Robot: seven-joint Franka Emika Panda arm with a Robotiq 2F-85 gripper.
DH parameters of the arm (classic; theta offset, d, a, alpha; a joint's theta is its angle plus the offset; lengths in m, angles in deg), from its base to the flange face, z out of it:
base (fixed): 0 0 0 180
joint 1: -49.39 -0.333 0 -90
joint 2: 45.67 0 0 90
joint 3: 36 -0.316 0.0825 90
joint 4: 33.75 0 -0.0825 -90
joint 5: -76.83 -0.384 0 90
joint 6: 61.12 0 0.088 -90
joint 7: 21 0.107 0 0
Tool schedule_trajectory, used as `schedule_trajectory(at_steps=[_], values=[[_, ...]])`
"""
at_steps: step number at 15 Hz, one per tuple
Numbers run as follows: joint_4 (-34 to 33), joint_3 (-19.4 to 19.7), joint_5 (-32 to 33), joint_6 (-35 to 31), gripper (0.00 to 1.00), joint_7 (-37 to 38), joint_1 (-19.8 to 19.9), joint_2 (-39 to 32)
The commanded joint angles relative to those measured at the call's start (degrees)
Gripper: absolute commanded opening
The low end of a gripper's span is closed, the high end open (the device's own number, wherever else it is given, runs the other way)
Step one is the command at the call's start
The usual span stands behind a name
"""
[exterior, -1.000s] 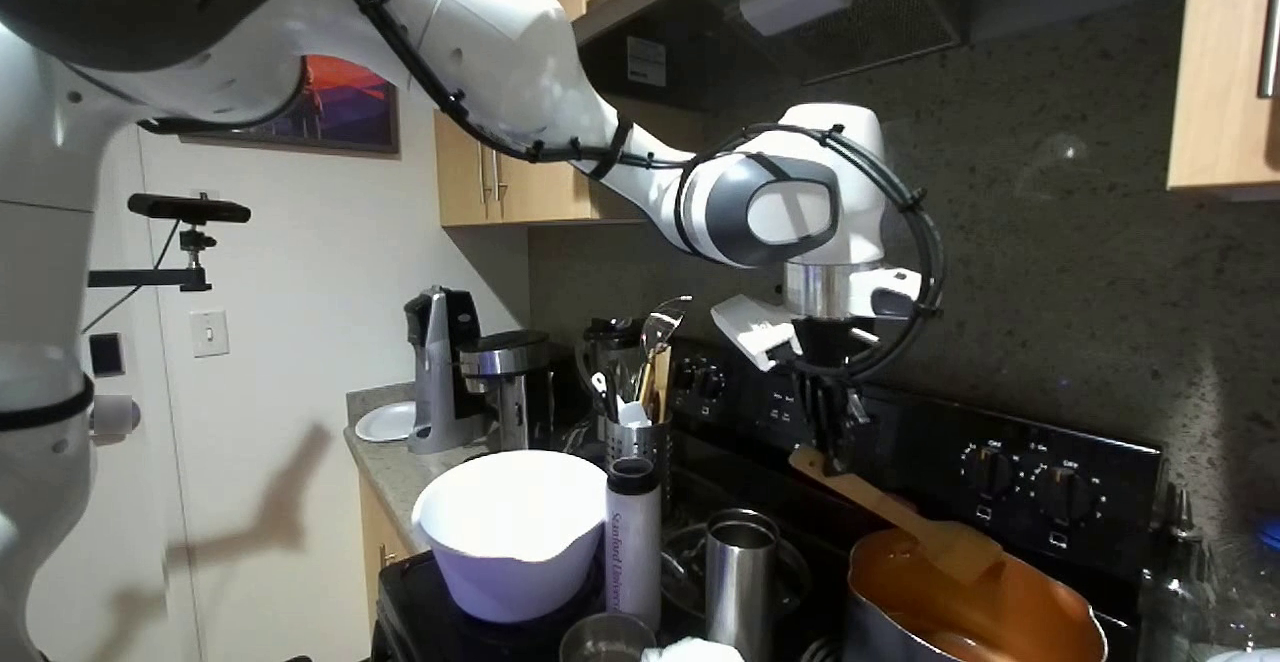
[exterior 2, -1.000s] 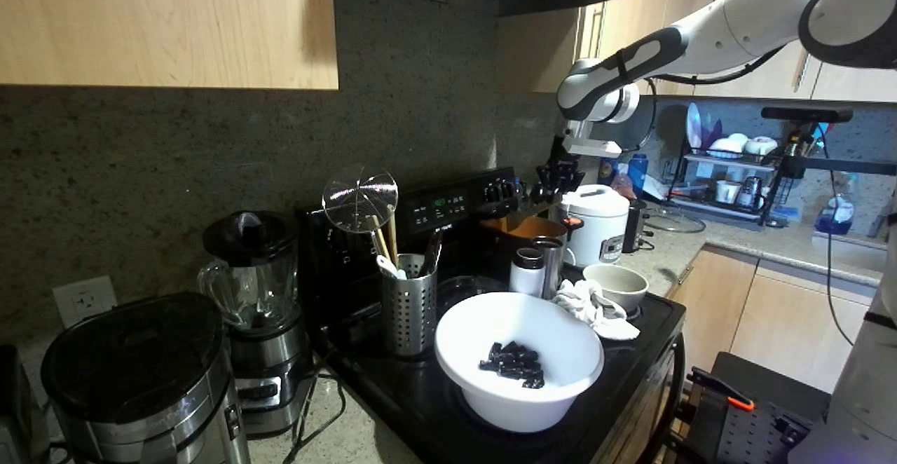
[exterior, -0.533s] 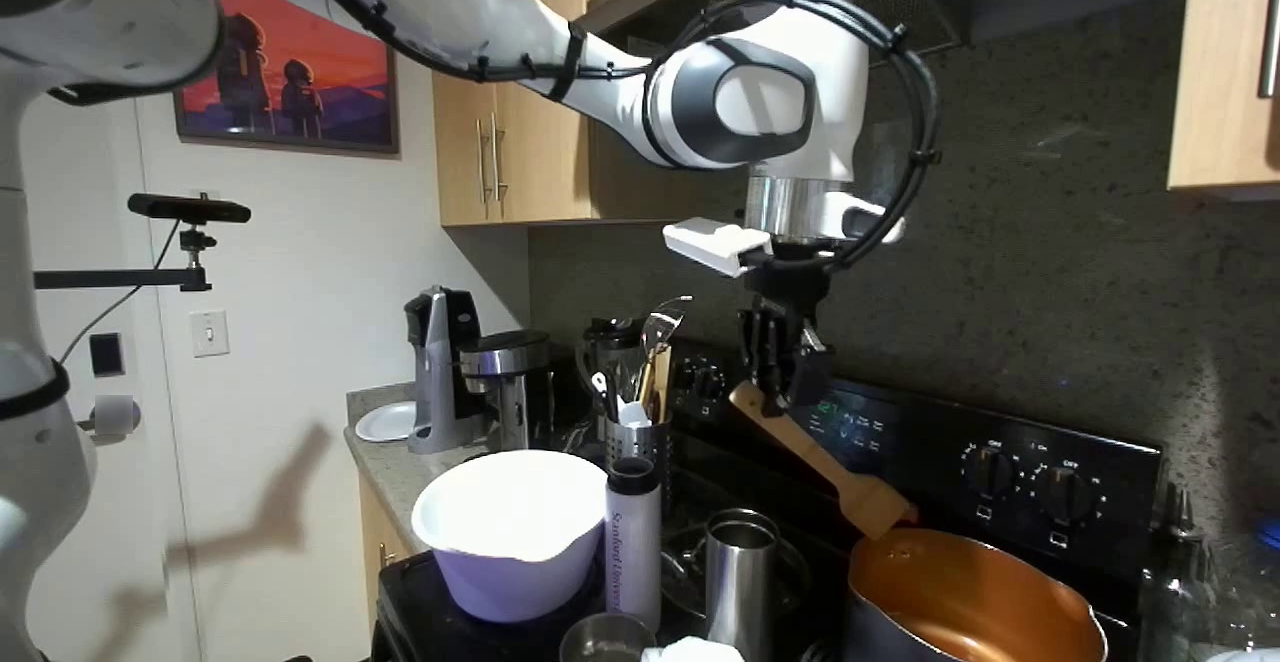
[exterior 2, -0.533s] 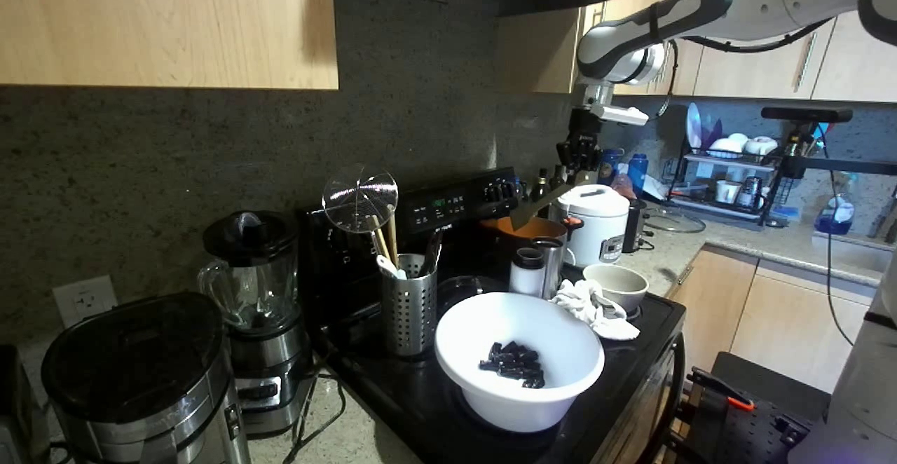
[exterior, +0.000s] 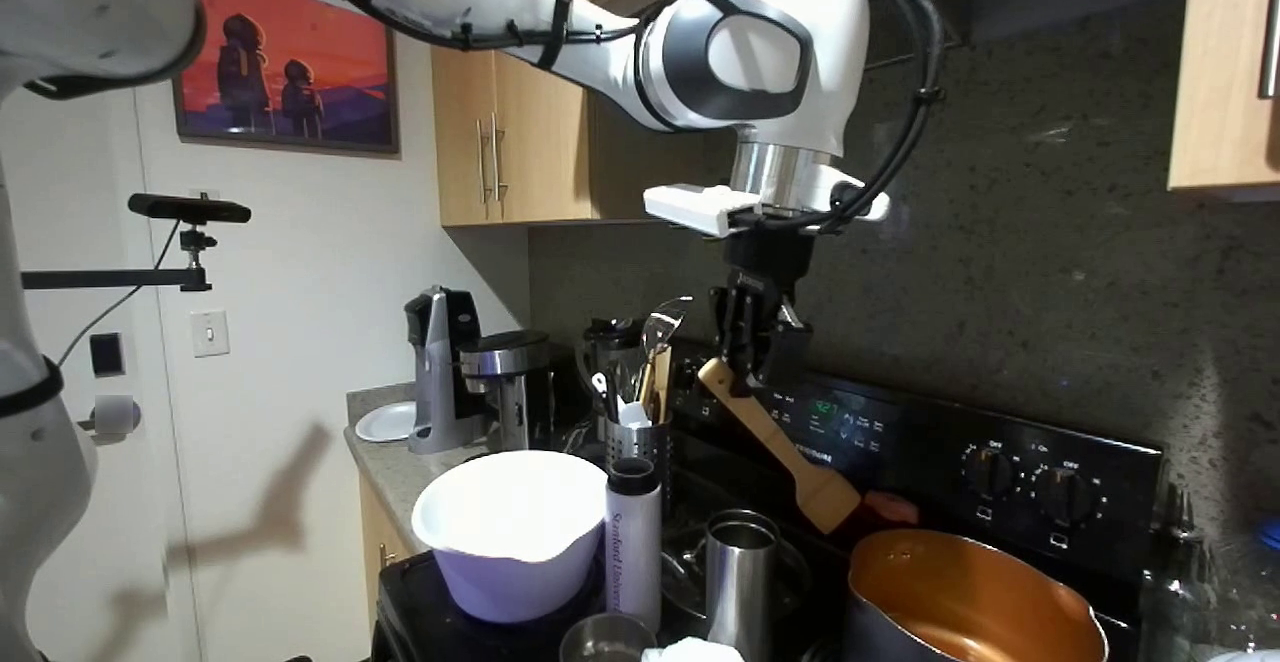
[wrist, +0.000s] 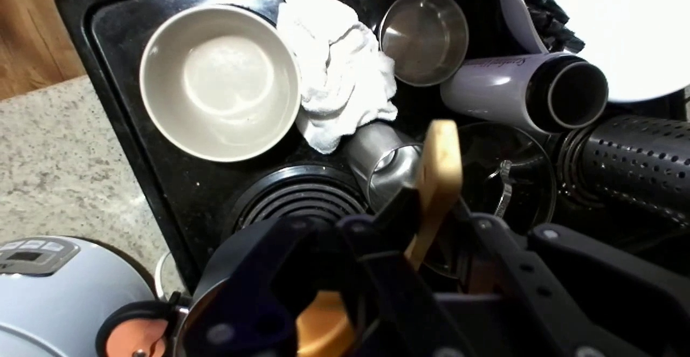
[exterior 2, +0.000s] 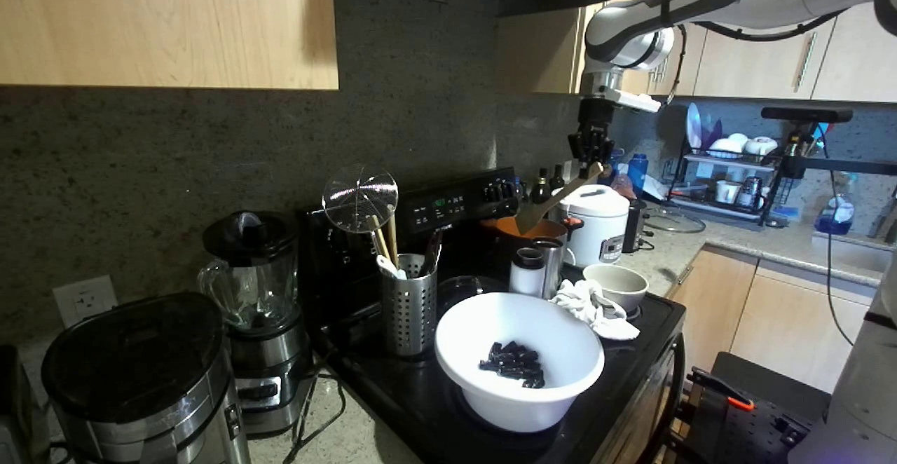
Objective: Use the wooden spatula from the stove to stir the contents in the pot on the upper right plate of the stove, place the spatula back on the stove
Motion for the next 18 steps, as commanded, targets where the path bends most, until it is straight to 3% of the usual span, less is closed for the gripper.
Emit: schedule_trajectory(at_steps=[1, 8, 18], values=[[-1.19, 1.37, -0.72, 2.91, 0.04, -3.77, 2.03, -1.73], [-2.90, 2.45, -1.48, 7.97, 0.04, -9.20, 4.85, -6.83], [-8.01, 1.42, -3.91, 21.74, 0.04, -15.73, 6.41, -13.76]])
